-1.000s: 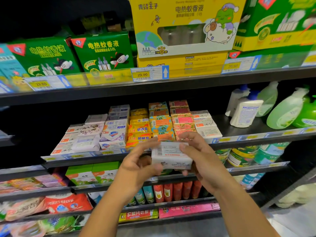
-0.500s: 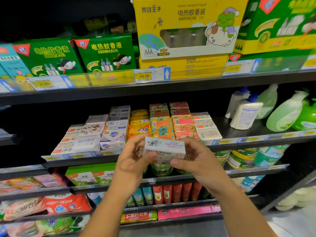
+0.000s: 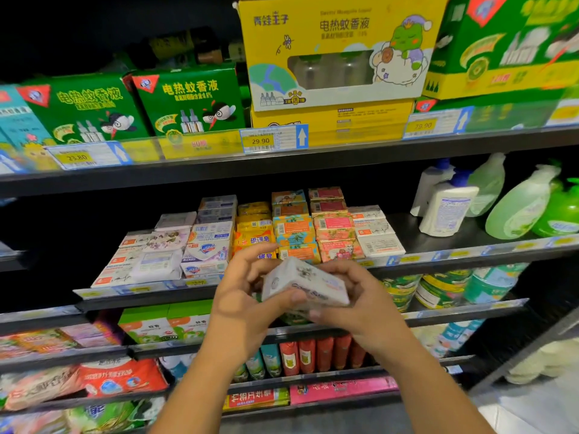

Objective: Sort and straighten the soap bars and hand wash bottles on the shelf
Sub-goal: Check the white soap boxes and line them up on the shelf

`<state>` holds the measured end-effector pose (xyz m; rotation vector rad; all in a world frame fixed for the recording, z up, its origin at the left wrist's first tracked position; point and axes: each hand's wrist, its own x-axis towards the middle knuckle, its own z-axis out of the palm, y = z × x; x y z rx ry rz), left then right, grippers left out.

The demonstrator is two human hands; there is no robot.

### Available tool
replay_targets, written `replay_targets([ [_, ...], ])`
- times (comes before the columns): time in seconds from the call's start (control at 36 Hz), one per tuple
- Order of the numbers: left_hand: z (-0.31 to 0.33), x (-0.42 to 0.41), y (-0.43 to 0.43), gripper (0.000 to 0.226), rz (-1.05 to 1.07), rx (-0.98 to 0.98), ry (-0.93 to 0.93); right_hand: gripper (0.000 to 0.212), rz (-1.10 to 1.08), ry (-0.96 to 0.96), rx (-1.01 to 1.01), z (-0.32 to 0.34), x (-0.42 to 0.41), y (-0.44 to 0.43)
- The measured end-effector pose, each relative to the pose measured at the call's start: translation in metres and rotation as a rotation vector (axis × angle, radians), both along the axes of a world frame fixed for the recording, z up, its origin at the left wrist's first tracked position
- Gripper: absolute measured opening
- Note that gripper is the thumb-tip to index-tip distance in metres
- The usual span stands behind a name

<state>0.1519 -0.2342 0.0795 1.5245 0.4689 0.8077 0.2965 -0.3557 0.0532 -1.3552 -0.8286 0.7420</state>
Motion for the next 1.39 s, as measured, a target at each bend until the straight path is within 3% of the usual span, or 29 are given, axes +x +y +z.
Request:
replay_targets([
  [0.22,-0.024,0.003,-0.001,0.077,-0.027,0.085,0.198,0.065,-0.023,0.075,0.199,0.02,0.0,-0.002],
  [0.36,-0.037,0.006,-0.006,0.076,-0.107,-0.157,0.178,0.068,-0.015,-0.093,0.12,0.015,-0.017,0.012],
  [0.56,-0.033,-0.017,0.013,0.085,0.012,-0.263,0.066,0.055,0.012,-0.027,0.12,0.014,-0.005,0.016],
  [0.75,-0.011,-0.022,0.026,0.071,0.028,-0.533,-0.164,0.047,0.086,0.128,0.071,0.023,-0.001,0.034],
  [0.83,-0.009,-0.024,0.035,0.055,0.055,-0.603,-0.169,0.038,0.074,0.135,-0.039,0.025,-0.002,0.051],
  [0.89,-0.013,-0.026,0.043,0.04,0.092,-0.629,-0.1,0.044,0.077,0.122,-0.173,0.021,-0.004,0.061],
  [1.0,-0.024,-0.028,0.064,0.035,0.07,-0.623,0.163,0.032,0.062,0.108,-0.42,0.015,-0.01,0.076],
  [1.14,-0.025,-0.039,0.088,0.023,0.063,-0.472,0.329,0.031,0.042,0.123,-0.492,0.015,-0.018,0.094],
  [1.22,-0.022,-0.046,0.101,0.024,0.069,-0.387,0.285,0.027,0.072,0.106,-0.454,0.019,-0.024,0.107],
  [1.39,-0.022,-0.064,0.137,0.038,0.111,-0.284,0.115,0.019,0.107,0.267,-0.289,0.032,-0.05,0.142],
])
